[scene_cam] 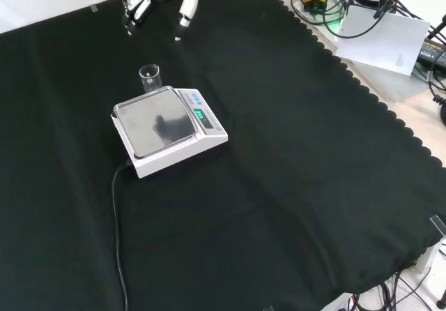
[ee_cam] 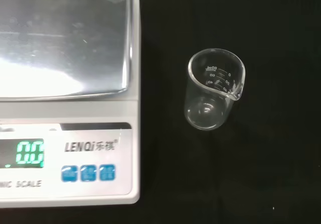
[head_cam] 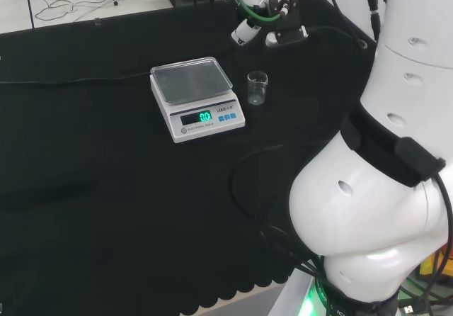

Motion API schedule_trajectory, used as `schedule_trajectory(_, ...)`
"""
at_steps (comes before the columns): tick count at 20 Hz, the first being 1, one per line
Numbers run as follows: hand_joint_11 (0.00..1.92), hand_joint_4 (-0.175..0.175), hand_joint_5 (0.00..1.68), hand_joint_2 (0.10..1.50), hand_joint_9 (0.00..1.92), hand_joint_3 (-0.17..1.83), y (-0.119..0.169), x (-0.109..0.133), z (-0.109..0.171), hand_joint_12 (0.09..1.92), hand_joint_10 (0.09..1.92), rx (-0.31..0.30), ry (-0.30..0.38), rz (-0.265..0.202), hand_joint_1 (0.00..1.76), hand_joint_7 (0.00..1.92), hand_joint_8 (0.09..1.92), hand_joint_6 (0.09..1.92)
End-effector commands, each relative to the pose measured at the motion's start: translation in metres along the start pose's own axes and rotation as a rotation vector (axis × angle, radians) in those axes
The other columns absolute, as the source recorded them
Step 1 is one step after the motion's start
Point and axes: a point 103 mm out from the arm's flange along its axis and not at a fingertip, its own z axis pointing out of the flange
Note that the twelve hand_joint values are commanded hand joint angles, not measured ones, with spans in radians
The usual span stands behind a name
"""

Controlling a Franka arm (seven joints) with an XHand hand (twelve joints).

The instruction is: Pick up the beaker.

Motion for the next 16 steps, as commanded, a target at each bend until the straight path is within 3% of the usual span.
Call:
schedule_trajectory(1, 0.00, -0.018, 0.45, 0.97, 0.26, 0.14, 0.023, -0.017, 0.020, 1.23, 0.77, 0.034, 0.009, -0.011, 0.62, 0.21, 0.59, 0.09)
schedule_trajectory(16, 0.00, -0.021, 0.45, 0.97, 0.26, 0.16, 0.054, -0.040, 0.078, 1.24, 0.77, 0.145, 0.079, -0.011, 0.63, 0.21, 0.59, 0.09)
